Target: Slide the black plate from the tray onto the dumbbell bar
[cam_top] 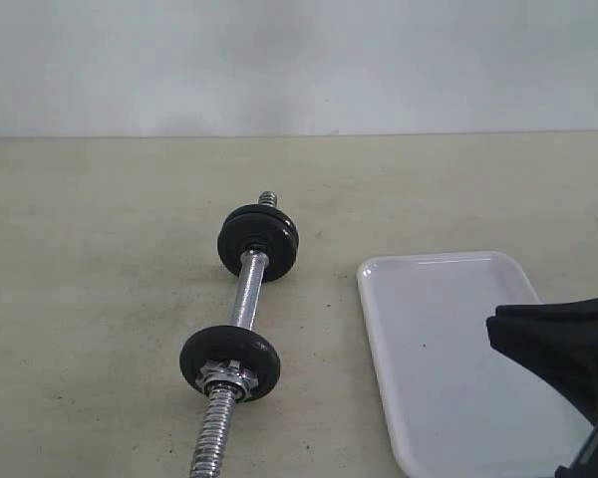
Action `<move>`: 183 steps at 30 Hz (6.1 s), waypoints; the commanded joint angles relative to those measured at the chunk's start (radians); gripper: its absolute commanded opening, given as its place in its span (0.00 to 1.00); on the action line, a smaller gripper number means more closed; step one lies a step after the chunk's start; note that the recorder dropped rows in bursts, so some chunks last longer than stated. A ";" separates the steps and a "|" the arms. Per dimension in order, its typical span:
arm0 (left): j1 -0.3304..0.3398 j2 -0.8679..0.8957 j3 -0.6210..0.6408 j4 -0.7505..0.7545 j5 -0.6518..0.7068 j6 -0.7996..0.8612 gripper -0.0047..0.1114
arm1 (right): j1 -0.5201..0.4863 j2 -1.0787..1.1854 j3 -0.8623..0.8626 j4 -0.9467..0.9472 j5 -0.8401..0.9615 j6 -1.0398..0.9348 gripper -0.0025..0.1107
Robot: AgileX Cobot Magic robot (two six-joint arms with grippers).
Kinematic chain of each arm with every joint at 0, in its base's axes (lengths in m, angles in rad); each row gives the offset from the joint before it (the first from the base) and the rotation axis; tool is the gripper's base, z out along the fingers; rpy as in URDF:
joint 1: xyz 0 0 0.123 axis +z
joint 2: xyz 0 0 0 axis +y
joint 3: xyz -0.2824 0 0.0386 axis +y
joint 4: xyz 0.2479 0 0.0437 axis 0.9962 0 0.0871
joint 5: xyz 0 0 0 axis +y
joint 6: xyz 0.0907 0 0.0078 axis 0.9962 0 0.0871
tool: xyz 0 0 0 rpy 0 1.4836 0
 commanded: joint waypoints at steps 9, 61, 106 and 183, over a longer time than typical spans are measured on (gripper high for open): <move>0.002 -0.002 0.004 -0.008 -0.016 0.000 0.08 | -0.197 -0.212 0.004 0.000 -0.029 -0.041 0.02; 0.420 -0.002 0.004 -0.008 -0.022 0.000 0.08 | -0.581 -0.630 0.216 -0.030 -0.142 -0.010 0.02; 0.456 -0.002 0.099 0.000 0.036 0.000 0.08 | -0.581 -0.630 0.306 -0.795 0.064 0.805 0.02; 0.457 -0.002 0.099 0.085 0.025 0.000 0.08 | -0.579 -0.630 0.306 -0.727 0.064 0.756 0.02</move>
